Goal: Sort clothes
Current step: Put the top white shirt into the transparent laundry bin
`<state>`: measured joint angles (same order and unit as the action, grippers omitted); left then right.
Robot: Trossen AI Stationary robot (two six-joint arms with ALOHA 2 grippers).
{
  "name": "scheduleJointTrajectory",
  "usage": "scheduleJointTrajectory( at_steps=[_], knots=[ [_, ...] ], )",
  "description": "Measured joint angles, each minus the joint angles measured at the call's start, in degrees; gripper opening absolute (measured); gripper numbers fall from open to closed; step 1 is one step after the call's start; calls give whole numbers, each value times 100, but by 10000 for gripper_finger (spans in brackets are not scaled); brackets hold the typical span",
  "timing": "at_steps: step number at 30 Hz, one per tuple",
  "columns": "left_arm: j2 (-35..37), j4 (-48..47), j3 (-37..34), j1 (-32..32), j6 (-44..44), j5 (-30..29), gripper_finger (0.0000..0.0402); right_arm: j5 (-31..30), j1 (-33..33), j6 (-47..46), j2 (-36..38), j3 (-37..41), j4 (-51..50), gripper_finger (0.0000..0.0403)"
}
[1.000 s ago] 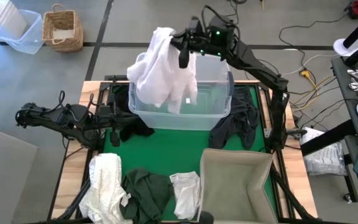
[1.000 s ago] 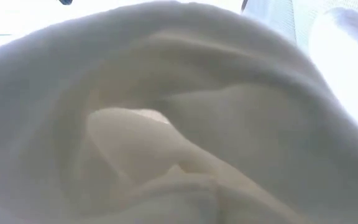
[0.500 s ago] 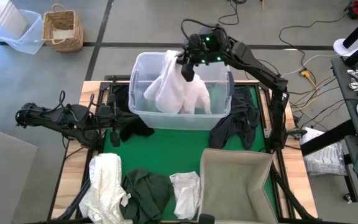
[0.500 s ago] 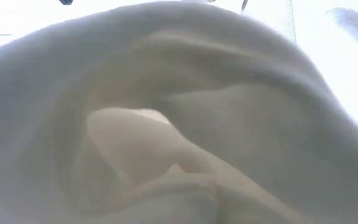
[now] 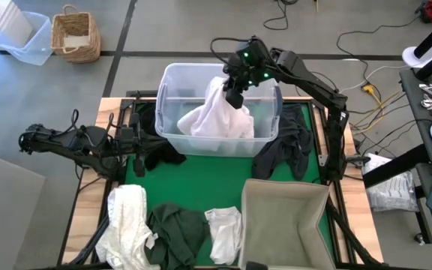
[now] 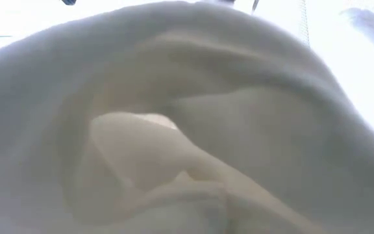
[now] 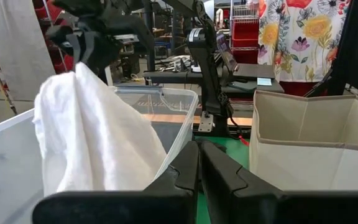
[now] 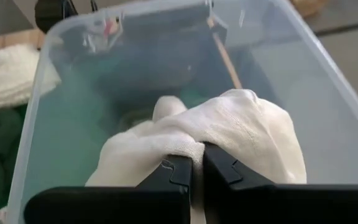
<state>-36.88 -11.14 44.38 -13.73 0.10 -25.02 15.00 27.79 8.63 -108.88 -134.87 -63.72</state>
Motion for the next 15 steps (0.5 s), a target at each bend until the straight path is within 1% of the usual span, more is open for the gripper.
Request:
scheduleJointTrajectory(
  at_steps=[7, 15],
  knots=[
    [0, 0, 0, -1, 0, 0, 0, -2, 0, -51, 0, 13, -565, 9],
    [0, 0, -1, 1, 0, -2, 0, -9, 0, -53, -2, 74, -1509, 9]
  ],
)
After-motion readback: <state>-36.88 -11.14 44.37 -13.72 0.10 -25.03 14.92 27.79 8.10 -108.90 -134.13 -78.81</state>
